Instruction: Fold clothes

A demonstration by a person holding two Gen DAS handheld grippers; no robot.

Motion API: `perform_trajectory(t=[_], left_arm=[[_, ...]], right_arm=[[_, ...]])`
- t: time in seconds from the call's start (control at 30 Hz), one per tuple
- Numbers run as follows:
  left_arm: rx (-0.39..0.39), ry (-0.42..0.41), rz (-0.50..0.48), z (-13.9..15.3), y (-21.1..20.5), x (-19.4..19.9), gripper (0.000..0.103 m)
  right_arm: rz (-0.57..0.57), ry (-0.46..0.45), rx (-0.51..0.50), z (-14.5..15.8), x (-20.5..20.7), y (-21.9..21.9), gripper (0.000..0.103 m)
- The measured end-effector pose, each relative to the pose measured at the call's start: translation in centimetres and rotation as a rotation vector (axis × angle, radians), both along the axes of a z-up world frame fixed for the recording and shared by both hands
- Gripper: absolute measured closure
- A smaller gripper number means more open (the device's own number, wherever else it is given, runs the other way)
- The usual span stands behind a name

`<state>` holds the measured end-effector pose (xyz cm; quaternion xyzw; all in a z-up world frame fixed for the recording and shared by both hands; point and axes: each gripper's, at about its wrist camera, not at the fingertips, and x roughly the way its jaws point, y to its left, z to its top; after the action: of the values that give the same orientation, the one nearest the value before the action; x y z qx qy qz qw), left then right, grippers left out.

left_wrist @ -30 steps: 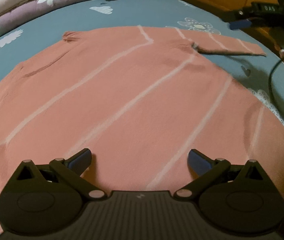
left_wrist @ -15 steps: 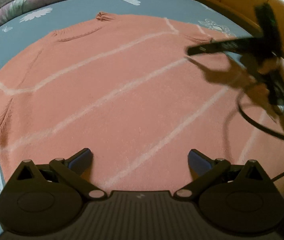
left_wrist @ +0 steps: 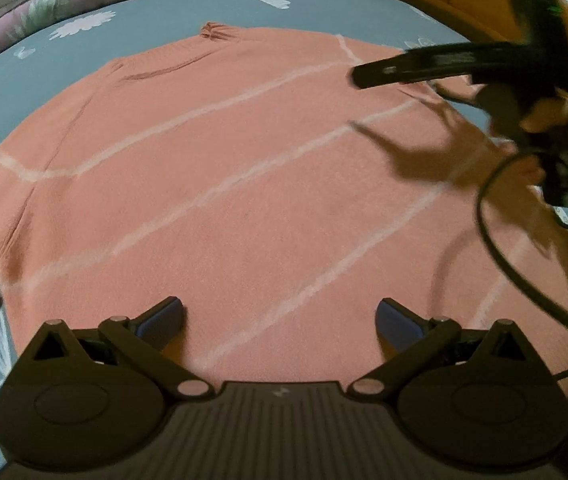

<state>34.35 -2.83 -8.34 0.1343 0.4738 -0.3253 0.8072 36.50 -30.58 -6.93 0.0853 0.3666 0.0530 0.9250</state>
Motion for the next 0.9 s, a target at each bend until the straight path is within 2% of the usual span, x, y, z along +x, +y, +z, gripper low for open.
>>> perform_trajectory(t=[0.1, 0.23, 0.37, 0.5, 0.63, 0.77, 0.9], left_arm=[[0.004, 0.006, 0.018, 0.0, 0.8, -0.6, 0.001], [-0.020, 0.008, 0.018, -0.1, 2.3, -1.4, 0.001], [-0.066, -0.024, 0.010, 1.1, 3.7, -1.7, 0.001], [-0.097, -0.130, 0.079, 3.2, 6.3, 1.6, 0.001], [-0.119, -0.223, 0.176, 4.8, 9.2, 6.1, 0.001], [-0.206, -0.132, 0.288, 2.8, 11.8, 11.8, 0.001], [-0.212, -0.113, 0.348, 2.4, 13.7, 12.1, 0.001]], right_arm=[[-0.036, 0.056, -0.040, -1.6, 0.7, 0.1, 0.000], [-0.061, 0.100, -0.100, -0.8, -2.9, -0.2, 0.000], [-0.111, 0.151, -0.021, -0.3, -7.7, -0.2, 0.000], [-0.160, 0.161, -0.035, -1.2, -10.8, 1.3, 0.000], [-0.182, 0.159, -0.092, -1.8, -11.1, 2.8, 0.000], [-0.197, 0.176, -0.115, -1.9, -10.3, 3.1, 0.000], [-0.191, 0.175, -0.107, -1.9, -10.5, 2.9, 0.000]])
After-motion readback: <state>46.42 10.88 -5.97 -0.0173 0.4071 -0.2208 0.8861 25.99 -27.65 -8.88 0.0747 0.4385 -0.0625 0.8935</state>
